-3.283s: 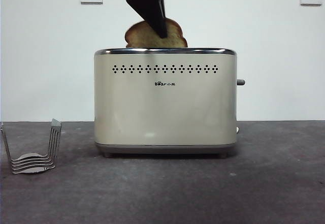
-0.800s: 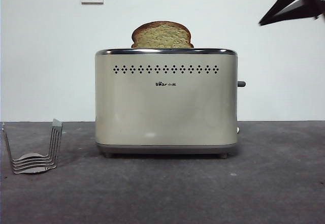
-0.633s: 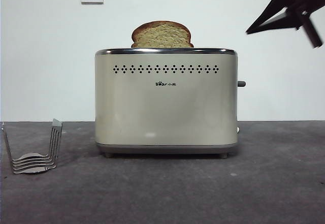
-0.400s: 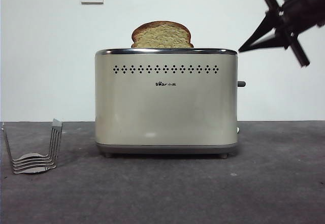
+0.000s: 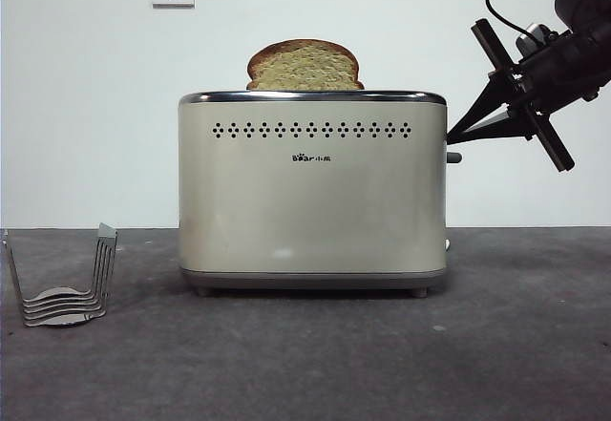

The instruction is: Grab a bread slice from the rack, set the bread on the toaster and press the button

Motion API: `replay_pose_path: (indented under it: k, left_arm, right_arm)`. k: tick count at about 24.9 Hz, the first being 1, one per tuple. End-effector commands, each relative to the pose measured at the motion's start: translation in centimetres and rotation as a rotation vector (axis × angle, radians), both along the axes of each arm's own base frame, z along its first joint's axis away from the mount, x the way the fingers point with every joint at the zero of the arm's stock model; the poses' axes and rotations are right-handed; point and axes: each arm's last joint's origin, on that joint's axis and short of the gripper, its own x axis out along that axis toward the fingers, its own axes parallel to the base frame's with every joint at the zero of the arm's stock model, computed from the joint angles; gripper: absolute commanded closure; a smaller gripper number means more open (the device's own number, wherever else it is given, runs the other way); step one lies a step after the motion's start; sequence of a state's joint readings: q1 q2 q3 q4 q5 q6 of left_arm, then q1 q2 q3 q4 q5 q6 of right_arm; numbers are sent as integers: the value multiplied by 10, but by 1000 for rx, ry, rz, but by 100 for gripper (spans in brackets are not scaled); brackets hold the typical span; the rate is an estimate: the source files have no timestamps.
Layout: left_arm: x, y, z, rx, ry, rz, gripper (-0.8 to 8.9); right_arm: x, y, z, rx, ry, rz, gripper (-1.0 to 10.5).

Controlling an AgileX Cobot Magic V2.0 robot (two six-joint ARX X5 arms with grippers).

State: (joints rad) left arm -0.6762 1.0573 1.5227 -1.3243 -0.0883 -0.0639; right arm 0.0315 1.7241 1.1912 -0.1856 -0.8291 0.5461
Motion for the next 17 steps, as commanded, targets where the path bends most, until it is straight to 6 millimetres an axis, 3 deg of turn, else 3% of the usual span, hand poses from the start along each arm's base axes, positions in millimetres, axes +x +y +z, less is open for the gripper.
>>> replay_pose_path:
  k: [1, 5, 11, 17]
  left_arm:
    - [-1, 3, -6, 0, 14, 22, 821]
    - [-3, 4, -6, -3, 9, 23, 821]
    - [-6, 7, -5, -9, 0, 23, 819]
    - [-6, 7, -5, -9, 0, 22, 817]
  right_arm:
    - [2, 1, -5, -9, 9, -4, 955]
    - [2, 0, -9, -19, 32, -7, 955]
    - [5, 0, -37, -63, 125, 11, 955]
    - [2, -1, -50, -116, 175, 31, 955]
